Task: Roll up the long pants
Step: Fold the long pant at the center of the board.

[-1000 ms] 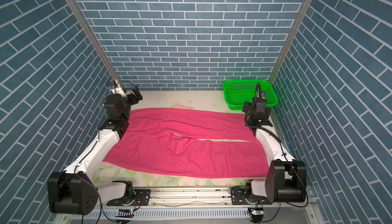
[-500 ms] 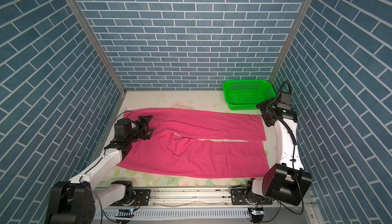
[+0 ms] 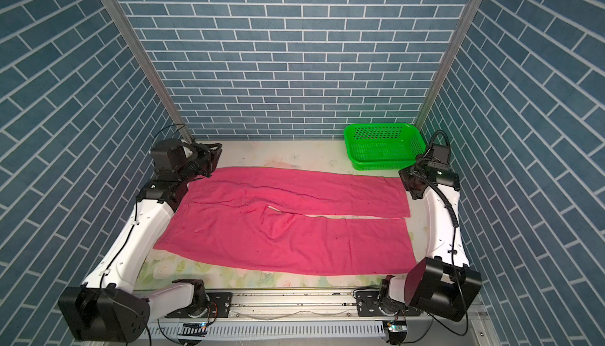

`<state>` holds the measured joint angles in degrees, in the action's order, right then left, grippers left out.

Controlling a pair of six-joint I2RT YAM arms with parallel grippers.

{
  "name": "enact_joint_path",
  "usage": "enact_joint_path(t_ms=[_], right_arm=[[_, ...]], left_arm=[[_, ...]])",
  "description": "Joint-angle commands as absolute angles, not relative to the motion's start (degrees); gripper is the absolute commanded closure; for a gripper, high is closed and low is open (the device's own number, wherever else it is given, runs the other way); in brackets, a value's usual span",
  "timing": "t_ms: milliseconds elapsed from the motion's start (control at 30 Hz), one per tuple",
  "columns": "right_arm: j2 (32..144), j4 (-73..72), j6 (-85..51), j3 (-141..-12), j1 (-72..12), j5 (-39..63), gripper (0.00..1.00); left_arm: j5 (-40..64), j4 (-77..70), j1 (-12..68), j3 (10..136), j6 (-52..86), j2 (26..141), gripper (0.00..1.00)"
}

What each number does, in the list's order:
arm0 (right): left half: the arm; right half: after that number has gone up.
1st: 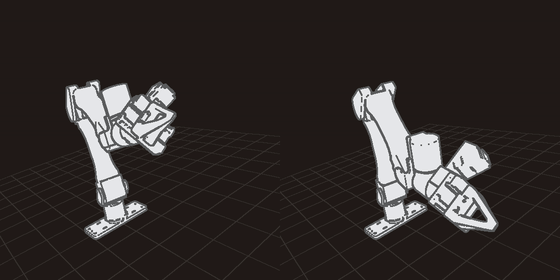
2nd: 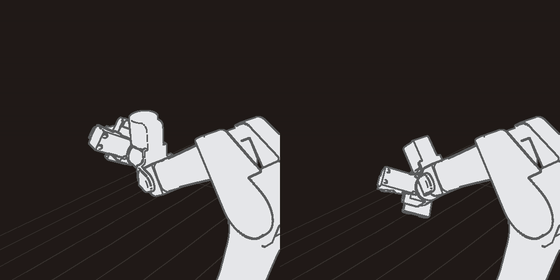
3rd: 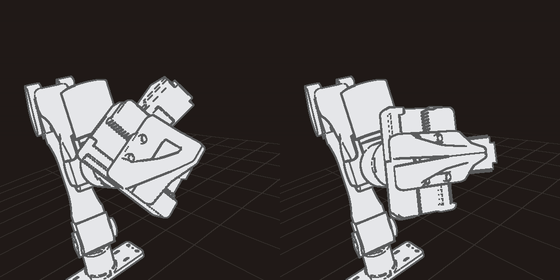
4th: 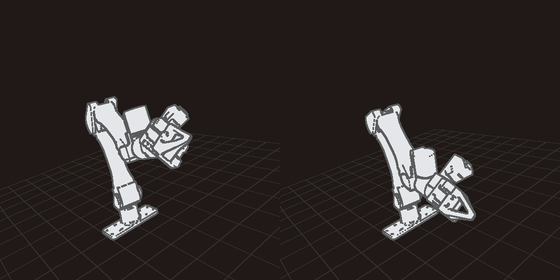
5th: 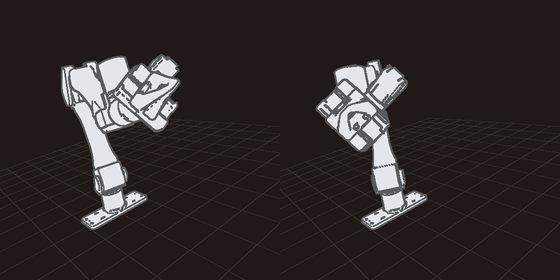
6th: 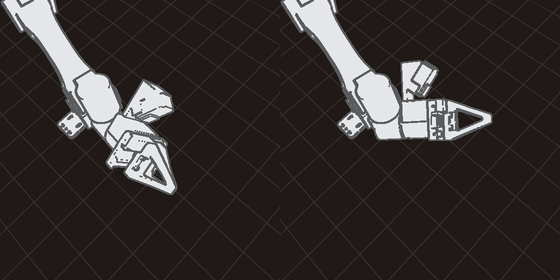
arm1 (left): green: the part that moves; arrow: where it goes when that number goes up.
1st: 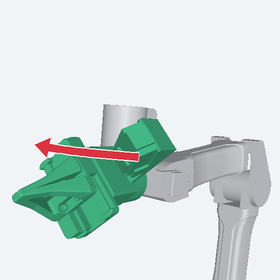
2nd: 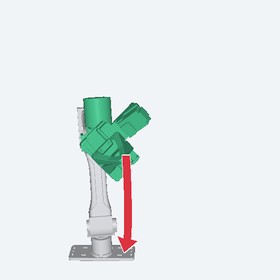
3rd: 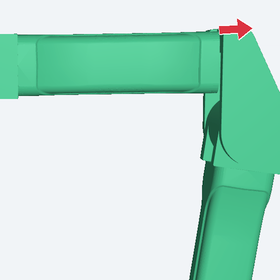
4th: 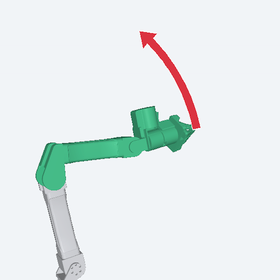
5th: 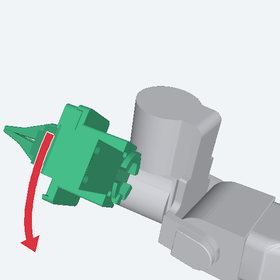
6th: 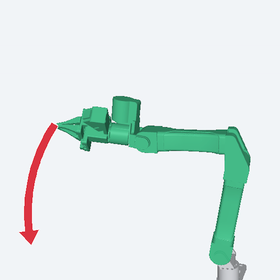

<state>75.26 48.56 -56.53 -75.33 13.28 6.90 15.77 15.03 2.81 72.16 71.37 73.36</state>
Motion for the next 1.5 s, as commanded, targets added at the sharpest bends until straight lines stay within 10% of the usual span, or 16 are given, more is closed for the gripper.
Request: enact_joint_path(t_ms=[0,167,333,600,1467], right_arm=[[79.33,53.27,-53.98,-78.67,13.56,4.4,0.95],[93.12,57.61,-51.31,-89.25,13.54,11.7,0.58],[104.81,65.31,-48.52,-101.81,13.54,13.37,0.44],[107.15,68.96,-44.96,-105.4,13.54,11.6,0.44],[109.31,69.56,-38.06,-99.96,13.54,6.88,0.45]], left_arm=[[15.46,31.77,1.12,80.47,53.8,87.16,0.48],[10.3,48.82,0.4,108.67,41.93,111.32,0.29],[8.62,70.83,-3.96,148.46,39.41,137.9,0.29],[12.94,60.75,-17.44,122.63,47.27,131.86,0.38],[13.23,62.43,-18.1,132.14,53.73,143.31,0.38]])
